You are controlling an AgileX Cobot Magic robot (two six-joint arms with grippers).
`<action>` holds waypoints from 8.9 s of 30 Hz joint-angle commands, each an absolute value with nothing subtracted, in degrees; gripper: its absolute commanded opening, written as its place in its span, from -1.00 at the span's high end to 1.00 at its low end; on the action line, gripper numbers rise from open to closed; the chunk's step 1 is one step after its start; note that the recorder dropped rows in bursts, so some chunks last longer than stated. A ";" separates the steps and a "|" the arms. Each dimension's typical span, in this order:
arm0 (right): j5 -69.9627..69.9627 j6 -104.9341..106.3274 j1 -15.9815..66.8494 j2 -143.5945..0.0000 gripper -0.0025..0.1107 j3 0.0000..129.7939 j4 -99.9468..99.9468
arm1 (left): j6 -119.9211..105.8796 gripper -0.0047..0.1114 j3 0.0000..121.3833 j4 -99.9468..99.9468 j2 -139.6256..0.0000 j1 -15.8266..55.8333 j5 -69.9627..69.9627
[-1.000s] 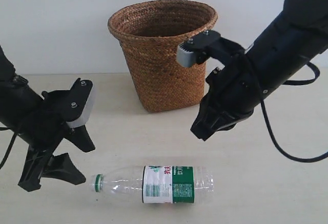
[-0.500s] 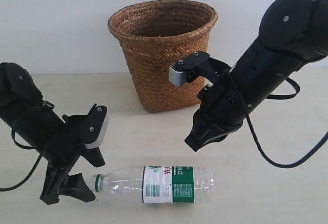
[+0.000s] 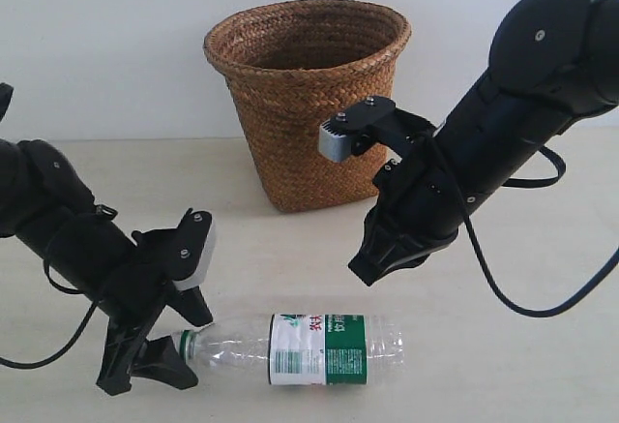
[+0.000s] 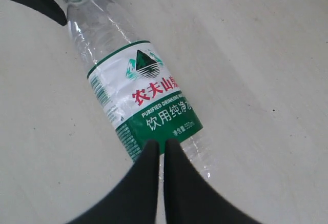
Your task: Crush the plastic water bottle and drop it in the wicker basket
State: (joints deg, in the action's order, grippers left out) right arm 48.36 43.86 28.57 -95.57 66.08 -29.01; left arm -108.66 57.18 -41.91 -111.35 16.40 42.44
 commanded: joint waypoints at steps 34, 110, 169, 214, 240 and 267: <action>51.30 16.12 34.89 -113.46 0.96 80.07 -38.06 | -102.19 0.84 57.39 -43.04 -113.26 16.73 41.89; 69.96 17.81 33.15 -120.49 0.96 95.93 -21.96 | -101.90 0.84 57.39 -44.34 -113.40 16.61 41.80; 69.96 14.74 28.75 -108.21 0.96 90.09 -13.66 | -101.90 0.84 57.39 -45.57 -113.40 16.61 42.04; 55.47 22.62 1.78 -95.98 0.96 68.51 -16.46 | -88.23 -0.04 95.20 -53.45 -105.68 16.61 28.36; 61.79 13.15 1.68 -83.15 0.96 67.93 -0.69 | -17.47 0.84 86.27 6.51 -92.73 16.61 69.96; 17.08 10.56 1.68 -26.71 0.96 30.01 -4.40 | -8.32 0.84 36.71 -1.84 -32.12 16.61 32.78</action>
